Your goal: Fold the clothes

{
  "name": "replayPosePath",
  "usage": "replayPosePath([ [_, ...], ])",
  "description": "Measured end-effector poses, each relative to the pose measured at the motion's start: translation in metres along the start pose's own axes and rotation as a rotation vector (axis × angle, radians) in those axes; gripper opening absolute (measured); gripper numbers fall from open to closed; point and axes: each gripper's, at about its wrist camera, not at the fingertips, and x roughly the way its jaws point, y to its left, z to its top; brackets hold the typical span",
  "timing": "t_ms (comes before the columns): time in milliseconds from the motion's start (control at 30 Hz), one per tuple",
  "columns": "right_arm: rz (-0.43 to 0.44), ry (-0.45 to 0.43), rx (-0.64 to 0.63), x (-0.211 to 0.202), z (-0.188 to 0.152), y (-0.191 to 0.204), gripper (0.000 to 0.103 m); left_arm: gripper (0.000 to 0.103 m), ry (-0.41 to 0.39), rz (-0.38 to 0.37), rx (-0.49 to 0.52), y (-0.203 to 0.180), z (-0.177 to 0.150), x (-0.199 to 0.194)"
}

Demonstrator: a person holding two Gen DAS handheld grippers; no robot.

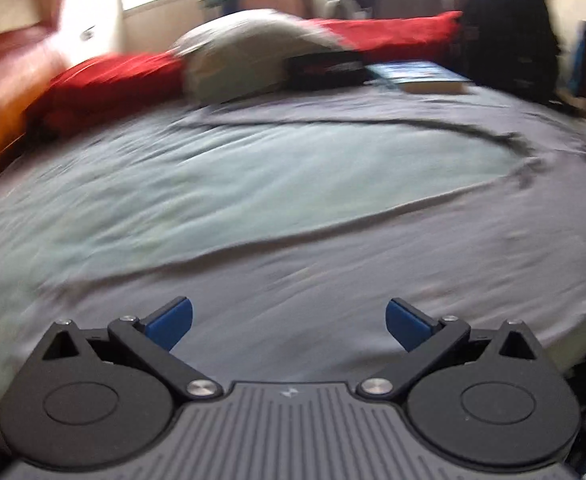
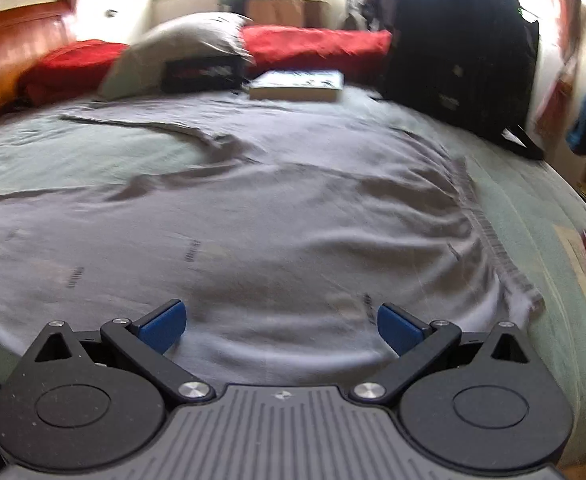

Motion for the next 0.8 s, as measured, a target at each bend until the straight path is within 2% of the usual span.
replayPosePath([
  [100, 0.020, 0.005, -0.010, -0.007, -0.007, -0.005, 0.103, 0.102, -0.005, -0.066, 0.054, -0.035, 0.009, 0.014],
  [200, 0.039, 0.009, -0.019, -0.013, -0.014, -0.010, 0.103, 0.102, 0.025, -0.076, 0.075, -0.057, 0.008, 0.028],
  [367, 0.060, 0.002, -0.027, -0.022, -0.019, -0.019, 0.103, 0.102, 0.054, -0.092, 0.014, -0.059, 0.002, 0.031],
  [500, 0.046, -0.044, -0.013, -0.023, -0.008, -0.027, 0.103, 0.102, 0.066, -0.057, 0.028, -0.063, 0.006, 0.029],
  [567, -0.003, -0.020, -0.013, -0.013, -0.007, -0.033, 0.103, 0.102, 0.069, -0.038, 0.033, -0.067, 0.006, 0.029],
  [600, -0.025, 0.009, 0.005, -0.007, -0.010, -0.041, 0.103, 0.102, 0.071, -0.033, 0.032, -0.068, 0.006, 0.029],
  [667, 0.013, -0.006, 0.108, -0.011, -0.018, -0.063, 0.103, 0.102, 0.077, -0.028, 0.023, -0.069, 0.005, 0.027],
  [800, -0.039, 0.006, 0.169, -0.025, -0.018, -0.078, 0.103, 0.102, 0.077, -0.006, 0.035, -0.073, 0.010, 0.024],
])
